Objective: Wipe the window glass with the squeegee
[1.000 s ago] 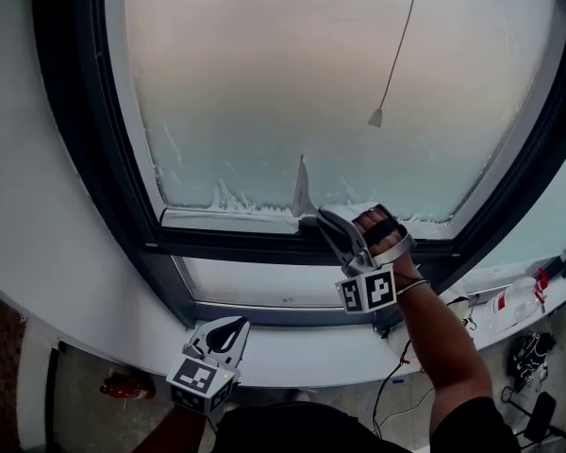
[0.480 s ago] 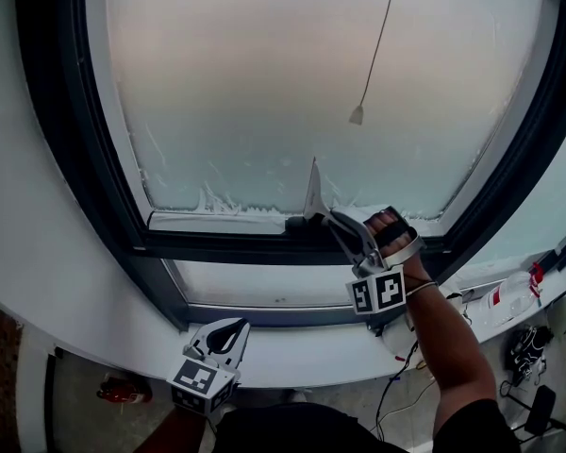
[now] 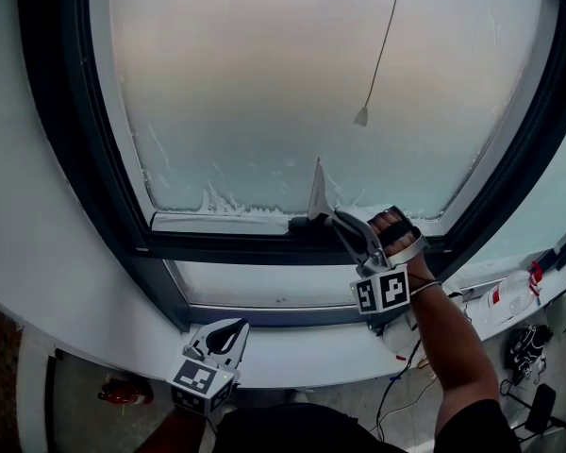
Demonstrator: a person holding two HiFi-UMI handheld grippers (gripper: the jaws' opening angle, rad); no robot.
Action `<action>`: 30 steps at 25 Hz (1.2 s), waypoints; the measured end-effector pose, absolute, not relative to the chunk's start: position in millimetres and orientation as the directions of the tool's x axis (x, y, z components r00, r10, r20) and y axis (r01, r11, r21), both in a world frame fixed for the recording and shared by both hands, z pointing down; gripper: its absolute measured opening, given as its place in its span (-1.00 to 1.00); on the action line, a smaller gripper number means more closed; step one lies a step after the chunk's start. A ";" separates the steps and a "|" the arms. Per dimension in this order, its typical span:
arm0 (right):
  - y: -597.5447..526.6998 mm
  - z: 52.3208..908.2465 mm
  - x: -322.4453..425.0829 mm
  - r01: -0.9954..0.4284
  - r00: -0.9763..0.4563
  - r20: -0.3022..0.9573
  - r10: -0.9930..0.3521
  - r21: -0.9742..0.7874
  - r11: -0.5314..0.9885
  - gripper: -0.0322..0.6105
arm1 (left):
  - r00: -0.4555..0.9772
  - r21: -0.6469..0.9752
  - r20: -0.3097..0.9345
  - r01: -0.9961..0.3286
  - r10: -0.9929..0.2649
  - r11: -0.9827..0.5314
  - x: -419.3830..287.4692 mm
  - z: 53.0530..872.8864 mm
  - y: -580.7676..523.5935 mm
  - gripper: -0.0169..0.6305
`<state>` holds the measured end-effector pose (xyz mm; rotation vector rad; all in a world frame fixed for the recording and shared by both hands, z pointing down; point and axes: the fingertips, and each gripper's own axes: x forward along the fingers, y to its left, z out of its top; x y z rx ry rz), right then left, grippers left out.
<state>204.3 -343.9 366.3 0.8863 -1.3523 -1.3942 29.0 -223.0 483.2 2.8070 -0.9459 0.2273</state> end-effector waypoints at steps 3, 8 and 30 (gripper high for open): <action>-340.1 360.6 195.1 0.124 -0.280 0.121 -0.952 0.988 0.089 -0.62 | 0.779 0.110 0.204 -0.620 -0.593 -0.777 21.1 482.6 -224.4 -0.95; -329.3 344.0 151.8 0.097 -0.345 0.111 -0.932 0.992 0.083 -0.62 | 0.778 0.094 0.203 -0.619 -0.594 -0.780 4.9 481.5 -223.7 -0.95; -413.3 284.0 -110.8 0.135 -0.553 0.103 -0.827 0.990 0.032 -0.61 | 0.598 0.111 0.198 -0.801 -0.777 -0.588 -124.2 484.5 -215.1 -0.95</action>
